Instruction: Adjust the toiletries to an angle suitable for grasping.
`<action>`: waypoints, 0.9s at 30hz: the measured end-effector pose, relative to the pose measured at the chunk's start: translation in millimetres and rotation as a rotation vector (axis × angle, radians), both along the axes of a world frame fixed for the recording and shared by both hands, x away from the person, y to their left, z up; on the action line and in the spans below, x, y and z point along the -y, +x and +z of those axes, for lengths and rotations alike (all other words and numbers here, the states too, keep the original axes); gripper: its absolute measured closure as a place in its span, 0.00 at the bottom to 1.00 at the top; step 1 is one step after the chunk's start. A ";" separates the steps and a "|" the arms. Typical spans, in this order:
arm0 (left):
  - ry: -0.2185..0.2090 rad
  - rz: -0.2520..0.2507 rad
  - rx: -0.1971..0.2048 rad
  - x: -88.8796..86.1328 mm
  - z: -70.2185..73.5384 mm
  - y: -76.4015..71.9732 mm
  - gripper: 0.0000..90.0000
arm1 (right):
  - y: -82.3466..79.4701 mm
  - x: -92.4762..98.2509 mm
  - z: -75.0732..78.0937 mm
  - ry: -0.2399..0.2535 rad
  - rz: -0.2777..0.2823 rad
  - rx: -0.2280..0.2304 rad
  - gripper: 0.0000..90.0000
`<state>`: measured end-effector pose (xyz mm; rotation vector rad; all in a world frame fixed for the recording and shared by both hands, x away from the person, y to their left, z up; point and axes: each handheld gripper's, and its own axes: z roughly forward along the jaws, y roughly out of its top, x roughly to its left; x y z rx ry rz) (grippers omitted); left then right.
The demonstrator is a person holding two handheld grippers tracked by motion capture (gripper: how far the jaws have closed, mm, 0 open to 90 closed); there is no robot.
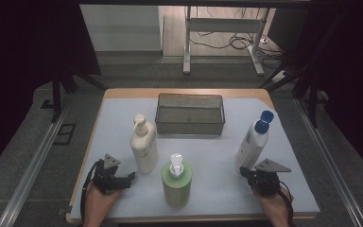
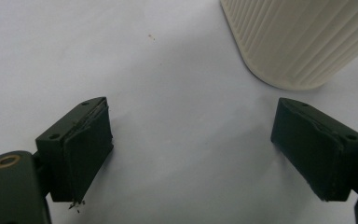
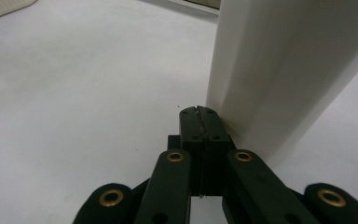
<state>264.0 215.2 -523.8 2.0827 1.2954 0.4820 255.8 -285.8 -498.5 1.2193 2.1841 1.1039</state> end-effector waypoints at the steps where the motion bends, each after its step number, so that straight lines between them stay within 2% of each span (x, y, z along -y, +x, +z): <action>1: 0.000 0.000 0.000 0.0 0.0 0.0 0.14 | -0.2 1.7 0.1 -0.005 -0.001 0.001 1.00; 14: 0.000 0.000 0.000 0.0 0.0 0.0 0.14 | -0.1 15.9 0.9 -0.010 -0.014 -0.006 1.00; 27: 0.000 0.000 0.000 0.0 0.0 0.0 0.14 | 1.8 31.6 1.0 -0.014 -0.062 -0.006 1.00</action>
